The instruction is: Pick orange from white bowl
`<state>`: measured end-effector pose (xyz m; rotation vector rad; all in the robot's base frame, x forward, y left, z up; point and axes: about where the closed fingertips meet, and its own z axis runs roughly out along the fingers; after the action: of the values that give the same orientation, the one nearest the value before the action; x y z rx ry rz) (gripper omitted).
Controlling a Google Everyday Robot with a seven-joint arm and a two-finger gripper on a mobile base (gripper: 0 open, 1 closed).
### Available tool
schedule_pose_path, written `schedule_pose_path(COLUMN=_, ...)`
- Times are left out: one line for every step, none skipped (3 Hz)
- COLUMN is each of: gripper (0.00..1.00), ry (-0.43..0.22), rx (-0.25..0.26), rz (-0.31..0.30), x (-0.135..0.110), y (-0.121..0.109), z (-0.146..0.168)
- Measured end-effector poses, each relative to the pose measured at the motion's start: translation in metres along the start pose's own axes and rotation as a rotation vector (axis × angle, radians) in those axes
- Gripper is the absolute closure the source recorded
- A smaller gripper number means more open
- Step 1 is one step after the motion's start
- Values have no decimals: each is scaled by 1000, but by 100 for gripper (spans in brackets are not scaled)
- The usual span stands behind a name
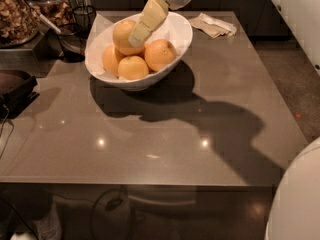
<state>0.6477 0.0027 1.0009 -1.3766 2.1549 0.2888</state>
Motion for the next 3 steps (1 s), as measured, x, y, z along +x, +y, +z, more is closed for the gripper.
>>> schedule_pose_path(gripper=0, ry=-1, rx=-17, rz=-36, x=-22, y=-4, z=17)
schedule_pose_path(gripper=0, ry=10, rx=-36, rz=-66, x=-41, y=-10, z=37)
schedule_pose_path(gripper=0, ry=3, rx=-34, rz=-67, x=-44, y=-11, z=36)
